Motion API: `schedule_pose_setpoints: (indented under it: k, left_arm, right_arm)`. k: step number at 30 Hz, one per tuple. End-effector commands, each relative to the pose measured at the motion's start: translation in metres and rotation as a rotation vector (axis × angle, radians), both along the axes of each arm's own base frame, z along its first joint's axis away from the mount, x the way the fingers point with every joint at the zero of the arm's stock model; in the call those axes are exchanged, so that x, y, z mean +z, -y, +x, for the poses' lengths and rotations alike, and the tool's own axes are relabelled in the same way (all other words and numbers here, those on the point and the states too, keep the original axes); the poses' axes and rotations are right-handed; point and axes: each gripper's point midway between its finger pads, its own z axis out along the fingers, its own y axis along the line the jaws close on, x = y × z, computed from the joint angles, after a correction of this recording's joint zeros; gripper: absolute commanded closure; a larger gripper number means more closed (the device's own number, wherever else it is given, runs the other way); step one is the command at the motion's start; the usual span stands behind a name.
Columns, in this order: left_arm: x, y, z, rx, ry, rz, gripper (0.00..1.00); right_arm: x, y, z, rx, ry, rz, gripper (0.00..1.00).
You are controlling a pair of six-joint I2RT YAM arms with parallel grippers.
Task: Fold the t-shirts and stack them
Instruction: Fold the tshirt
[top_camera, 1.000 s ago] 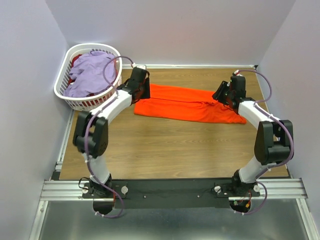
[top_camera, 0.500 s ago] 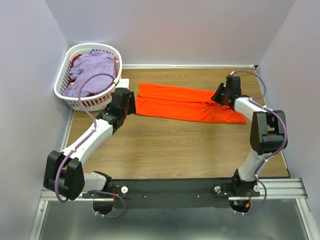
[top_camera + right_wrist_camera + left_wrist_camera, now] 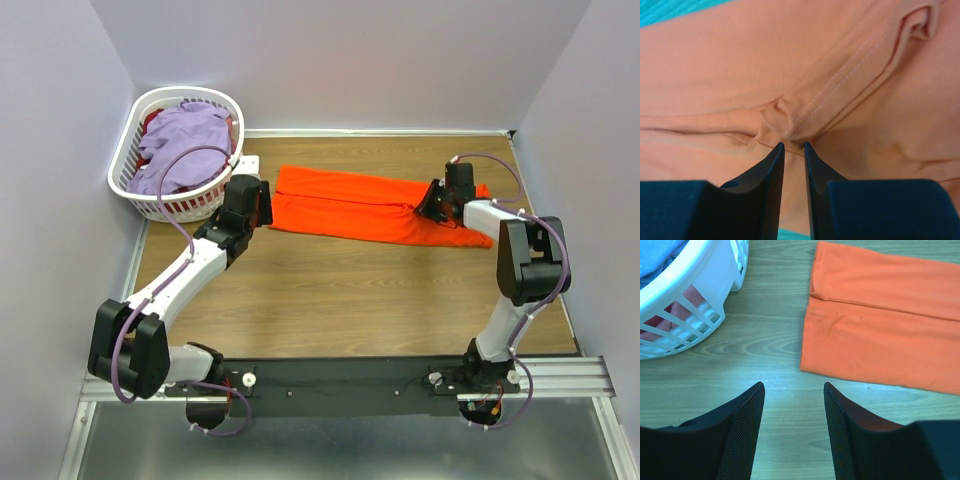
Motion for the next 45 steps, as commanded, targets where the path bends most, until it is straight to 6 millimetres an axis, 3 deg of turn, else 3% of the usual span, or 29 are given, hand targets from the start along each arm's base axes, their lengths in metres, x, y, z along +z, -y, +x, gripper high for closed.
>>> schedule_pose_setpoints:
  k: [1, 5, 7, 12, 15, 17, 21, 22, 28, 30, 31, 32, 34, 35, 39, 43, 45]
  left_arm:
    - [0.011, 0.003, 0.006, -0.012, 0.036, -0.012, 0.41]
    - [0.01, 0.004, 0.006, -0.019, 0.033, -0.015, 0.41]
    - [0.011, 0.008, 0.006, -0.033, 0.035, -0.033, 0.41]
    - [0.012, 0.026, 0.008, -0.092, 0.028, -0.095, 0.38]
    - [0.016, 0.035, 0.012, -0.121, 0.031, -0.118, 0.34]
    - [0.016, 0.036, 0.016, -0.121, 0.029, -0.118, 0.32]
    - [0.007, 0.054, 0.026, -0.148, -0.015, -0.152, 0.31]
    - [-0.009, 0.06, 0.029, -0.157, -0.063, -0.153, 0.31]
    - [-0.049, 0.086, 0.054, -0.16, -0.192, -0.17, 0.31]
    - [-0.057, 0.089, 0.062, -0.154, -0.211, -0.167, 0.31]
    - [-0.076, 0.088, 0.063, -0.141, -0.253, -0.146, 0.31]
    - [-0.083, 0.087, 0.065, -0.133, -0.271, -0.138, 0.31]
    - [-0.102, 0.087, 0.067, -0.119, -0.312, -0.122, 0.32]
    - [-0.108, 0.086, 0.068, -0.111, -0.325, -0.122, 0.32]
    - [-0.138, 0.078, 0.066, -0.078, -0.392, -0.101, 0.32]
    - [-0.149, 0.069, 0.065, -0.054, -0.419, -0.095, 0.32]
    - [-0.151, 0.068, 0.064, -0.051, -0.425, -0.095, 0.32]
  right_arm:
    - [0.0, -0.011, -0.008, 0.019, -0.009, 0.03, 0.71]
    - [-0.009, -0.014, -0.01, 0.033, -0.033, 0.03, 0.71]
    - [-0.004, -0.015, -0.009, 0.037, -0.021, 0.03, 0.71]
    - [0.051, -0.007, 0.004, 0.016, 0.098, 0.001, 0.69]
    - [0.07, 0.009, 0.009, -0.02, 0.14, -0.038, 0.64]
    - [0.071, 0.018, 0.009, -0.029, 0.137, -0.048, 0.62]
    - [0.057, 0.002, -0.007, 0.046, 0.088, 0.011, 0.61]
    - [0.053, 0.001, -0.01, 0.05, 0.076, 0.021, 0.61]
    - [0.034, 0.021, -0.033, -0.059, 0.027, -0.04, 0.55]
    - [0.028, 0.04, -0.039, -0.129, 0.006, -0.073, 0.53]
    - [0.021, 0.052, -0.045, -0.174, -0.018, -0.063, 0.53]
    - [0.017, 0.053, -0.05, -0.187, -0.032, -0.056, 0.53]
    - [0.01, 0.075, -0.062, -0.258, -0.055, -0.039, 0.53]
    - [0.01, 0.086, -0.066, -0.295, -0.056, -0.022, 0.53]
    - [0.029, 0.095, -0.073, -0.318, 0.013, 0.014, 0.53]
    - [0.041, 0.109, -0.077, -0.38, 0.056, 0.048, 0.54]
    - [0.039, 0.129, -0.084, -0.475, 0.05, 0.075, 0.54]
